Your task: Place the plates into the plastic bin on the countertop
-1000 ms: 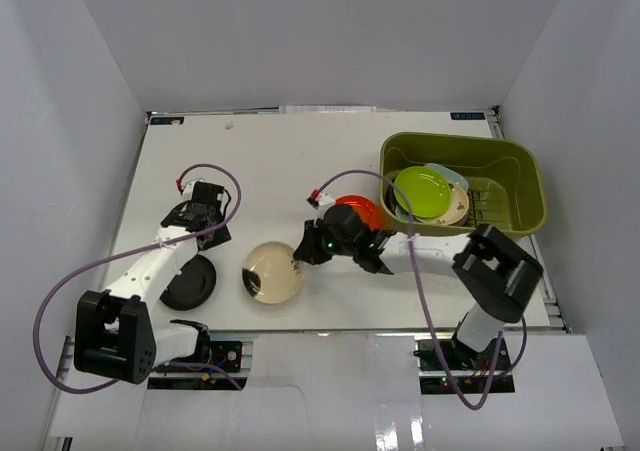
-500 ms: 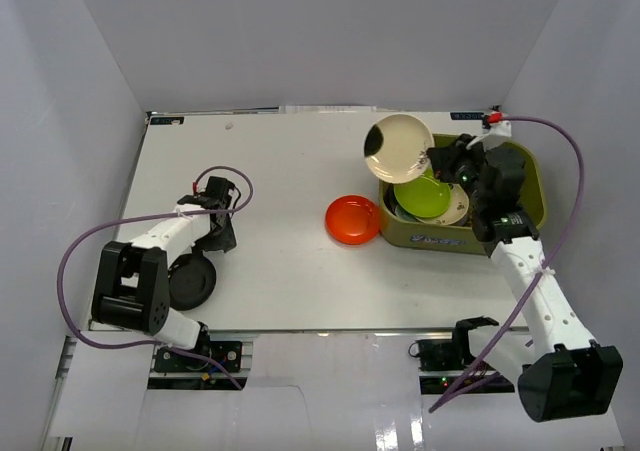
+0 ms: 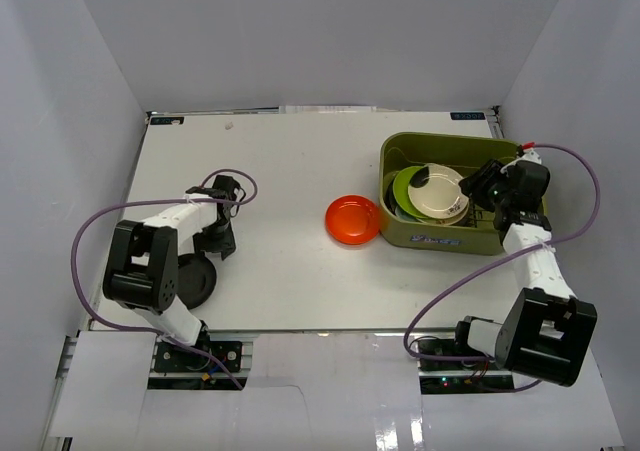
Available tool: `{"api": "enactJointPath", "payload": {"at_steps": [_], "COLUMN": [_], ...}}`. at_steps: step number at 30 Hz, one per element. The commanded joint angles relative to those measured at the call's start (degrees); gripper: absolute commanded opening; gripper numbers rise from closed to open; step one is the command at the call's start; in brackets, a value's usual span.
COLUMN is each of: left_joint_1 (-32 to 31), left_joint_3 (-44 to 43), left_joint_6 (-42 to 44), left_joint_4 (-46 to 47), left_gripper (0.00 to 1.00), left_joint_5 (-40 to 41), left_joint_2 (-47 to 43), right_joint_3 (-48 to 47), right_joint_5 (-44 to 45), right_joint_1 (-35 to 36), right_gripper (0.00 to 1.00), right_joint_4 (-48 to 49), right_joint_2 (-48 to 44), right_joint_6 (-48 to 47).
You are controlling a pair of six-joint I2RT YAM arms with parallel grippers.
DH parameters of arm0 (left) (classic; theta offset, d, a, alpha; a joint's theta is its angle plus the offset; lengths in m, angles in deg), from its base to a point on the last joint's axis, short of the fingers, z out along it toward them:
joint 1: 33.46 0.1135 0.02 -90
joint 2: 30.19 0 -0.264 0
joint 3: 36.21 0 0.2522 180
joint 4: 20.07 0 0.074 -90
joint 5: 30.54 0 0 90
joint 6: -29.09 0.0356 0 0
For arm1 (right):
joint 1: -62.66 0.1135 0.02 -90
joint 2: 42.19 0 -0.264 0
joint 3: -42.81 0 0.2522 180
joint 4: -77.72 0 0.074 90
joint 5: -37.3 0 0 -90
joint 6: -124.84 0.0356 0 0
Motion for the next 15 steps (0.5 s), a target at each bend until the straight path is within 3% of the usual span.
{"api": "enactJointPath", "payload": {"at_steps": [1,4,6,11,14,15], "left_joint_1": [0.2,0.2,0.2,0.2,-0.6,-1.1], "left_joint_3": [-1.1,-0.6,0.0,1.9,1.7,1.2], "left_joint_6": [-0.6,-0.8,-0.7,-0.2,0.1,0.2], "left_joint_4": [-1.1,-0.3,0.5,2.9,4.3,4.3], "left_gripper": [0.59,0.52,0.41,0.0,0.0,0.0], "left_joint_5": [2.4,4.0,4.8,4.1,1.8,1.2], "left_joint_2": [1.6,2.4,2.5,1.6,-1.3,-2.3], "right_joint_3": [0.4,0.8,1.5,2.8,5.0,5.2], "right_joint_5": [-4.7,-7.5,-10.0,-15.0,-17.6,-17.6], "right_joint_1": [-0.1,-0.1,0.1,2.5,8.5,13.4], "right_gripper": [0.55,0.58,0.58,0.59,0.64,0.65], "right_joint_4": [5.4,5.1,6.2,7.0,10.1,10.5], "right_joint_2": [-3.5,-6.4,-9.1,-14.5,-18.1,-19.3], "right_joint_6": [0.1,0.2,1.5,3.3,5.5,5.8]}}
